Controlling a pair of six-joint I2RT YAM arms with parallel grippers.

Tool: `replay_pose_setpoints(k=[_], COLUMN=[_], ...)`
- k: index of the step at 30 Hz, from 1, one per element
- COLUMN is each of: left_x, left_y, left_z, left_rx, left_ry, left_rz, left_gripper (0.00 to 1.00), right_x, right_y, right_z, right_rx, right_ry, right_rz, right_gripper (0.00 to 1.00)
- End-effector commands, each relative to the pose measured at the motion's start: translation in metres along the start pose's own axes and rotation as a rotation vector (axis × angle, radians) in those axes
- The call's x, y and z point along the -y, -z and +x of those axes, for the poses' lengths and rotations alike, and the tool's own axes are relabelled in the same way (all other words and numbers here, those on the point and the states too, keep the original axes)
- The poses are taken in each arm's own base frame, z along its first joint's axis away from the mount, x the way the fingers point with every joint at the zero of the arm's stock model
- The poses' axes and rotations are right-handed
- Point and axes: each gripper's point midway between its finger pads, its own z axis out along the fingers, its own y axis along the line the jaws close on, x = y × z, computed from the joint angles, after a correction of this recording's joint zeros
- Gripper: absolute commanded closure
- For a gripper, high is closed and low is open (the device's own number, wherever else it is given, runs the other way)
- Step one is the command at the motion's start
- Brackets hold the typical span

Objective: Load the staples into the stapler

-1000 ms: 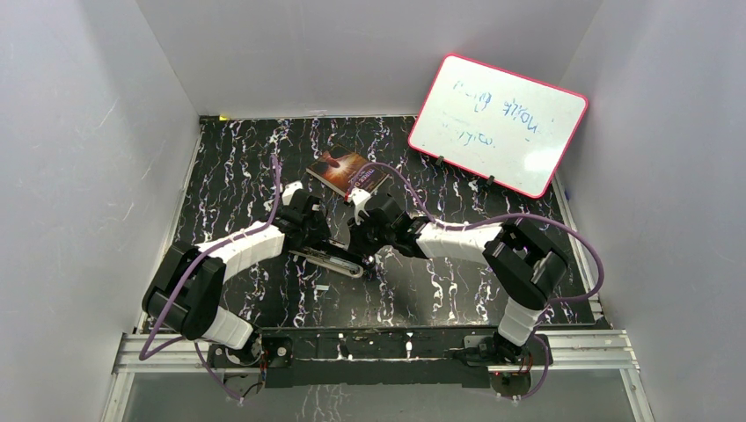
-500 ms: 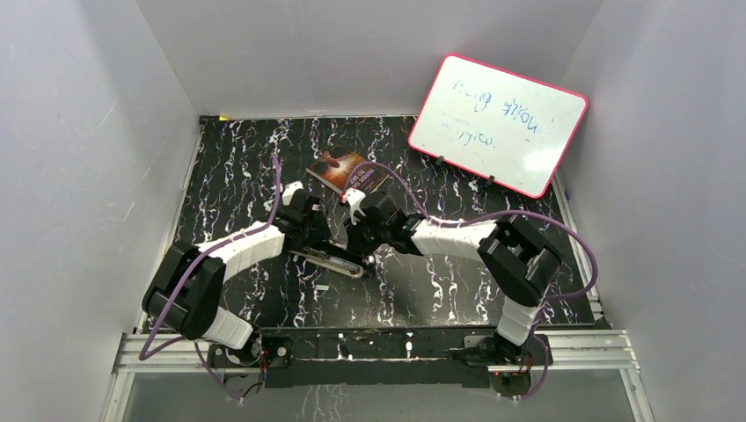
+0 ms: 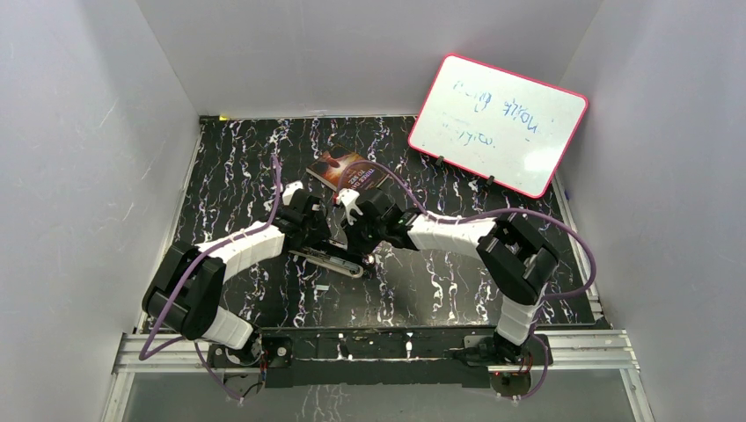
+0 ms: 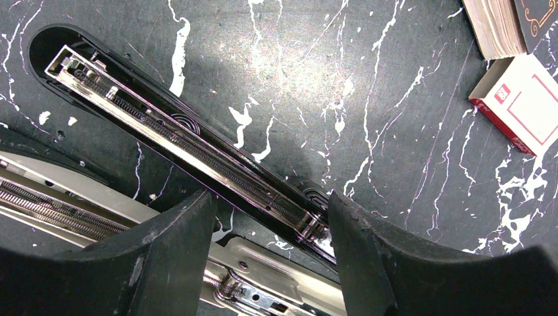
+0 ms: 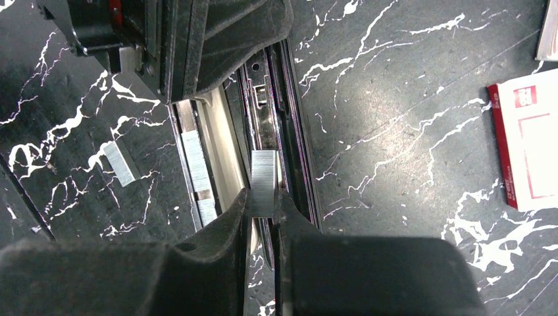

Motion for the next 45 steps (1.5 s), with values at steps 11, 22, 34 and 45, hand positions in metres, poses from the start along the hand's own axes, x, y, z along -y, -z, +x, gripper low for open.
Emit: replay_pose_setpoints(k=[11,22,34,45], left_x=[-0.015,-0.016,-0.015,-0.015], left_y=[0.005,0.004,0.005,0.005], left_z=[0.008,0.009,0.009,0.009], left_rx=[-0.023,-0.025,-0.026,-0.025], left_ry=[-0.038,-0.04,-0.042,-0.042], left_rz=[-0.047,-0.048,-0.043,-0.042], left_gripper=[0.39,0.39,0.39,0.39], right_x=[0.0,-0.002,-0.013,-0.007], right_y=[-0.005,0.002,0.021,0.016], right_z=[0.012,-0.002,-0.037,-0.033], right_rx=[-0.109,-0.043,0.107,0.071], right_ry=[0.058,0.083,0.092,0.086], right_rz=[-0.022,-0.017,-0.049,-0.026], right_gripper=[1.0,1.0,1.0,1.0])
